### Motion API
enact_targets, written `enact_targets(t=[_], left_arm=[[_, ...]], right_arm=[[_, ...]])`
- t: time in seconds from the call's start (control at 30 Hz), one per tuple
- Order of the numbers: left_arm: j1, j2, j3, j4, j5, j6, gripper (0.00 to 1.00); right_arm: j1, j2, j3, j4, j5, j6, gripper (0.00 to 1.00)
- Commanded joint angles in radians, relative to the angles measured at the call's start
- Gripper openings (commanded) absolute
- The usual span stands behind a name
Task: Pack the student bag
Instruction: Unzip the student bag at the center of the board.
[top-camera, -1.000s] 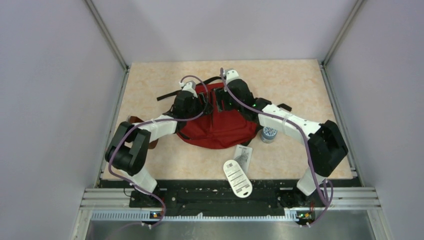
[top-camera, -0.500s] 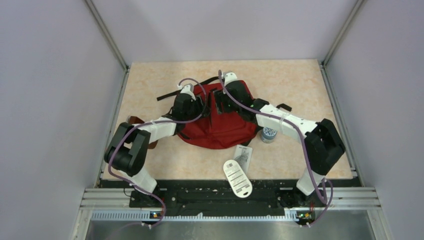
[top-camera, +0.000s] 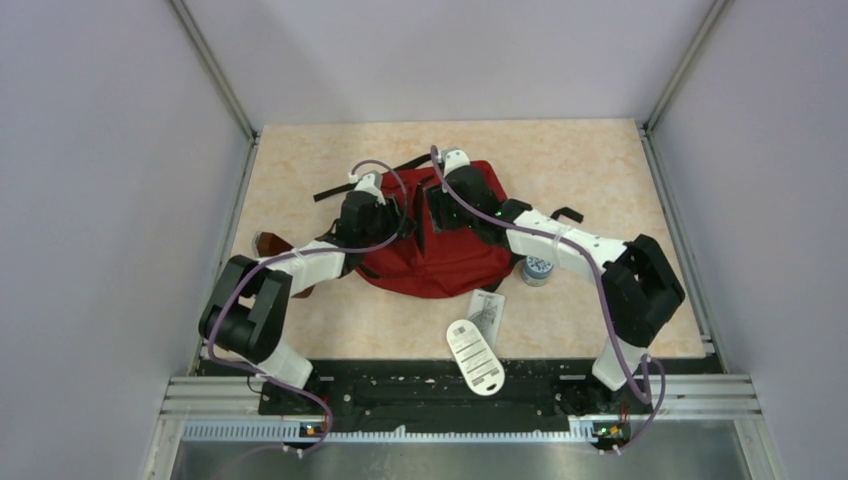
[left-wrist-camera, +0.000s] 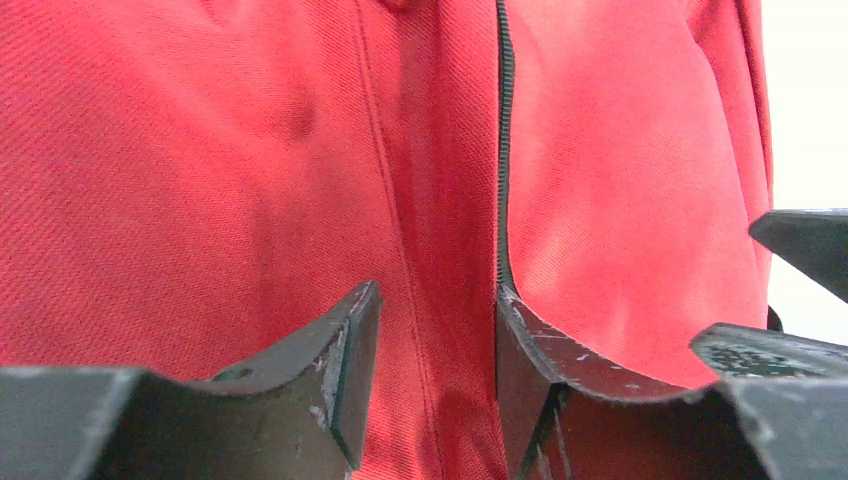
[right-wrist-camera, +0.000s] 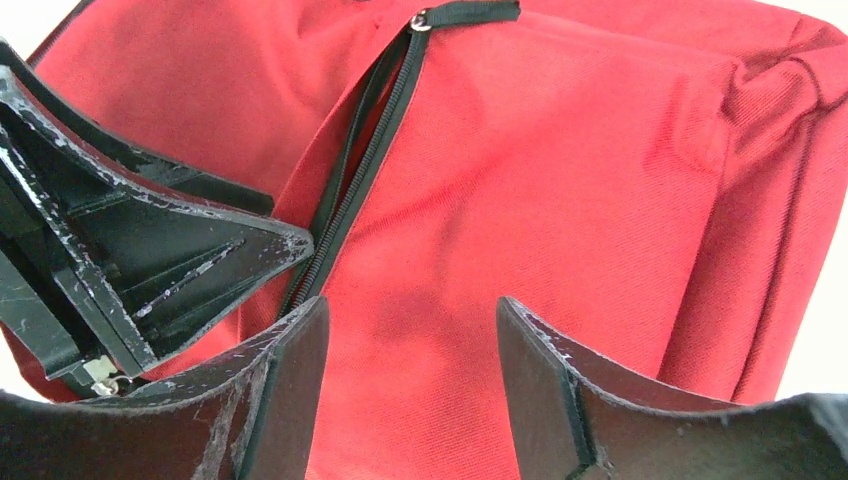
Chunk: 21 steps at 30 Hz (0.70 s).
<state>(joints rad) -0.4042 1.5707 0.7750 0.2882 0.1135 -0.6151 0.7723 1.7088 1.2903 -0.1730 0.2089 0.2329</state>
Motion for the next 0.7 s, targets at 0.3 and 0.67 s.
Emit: enact_targets(t=[0.3,0.67], left_arm=[[0.004,0.058,-0.004,0.105,0.099,0.008,0.00],[0.004,0.043,-0.042,0.128,0.074,-0.013,0.00]], right_arm=[[0.114,0.119,0.129,-0.080,0.207,-0.007,0.64],[0.186,0.249,0.201,-0.131,0.426,-0.003,0.67]])
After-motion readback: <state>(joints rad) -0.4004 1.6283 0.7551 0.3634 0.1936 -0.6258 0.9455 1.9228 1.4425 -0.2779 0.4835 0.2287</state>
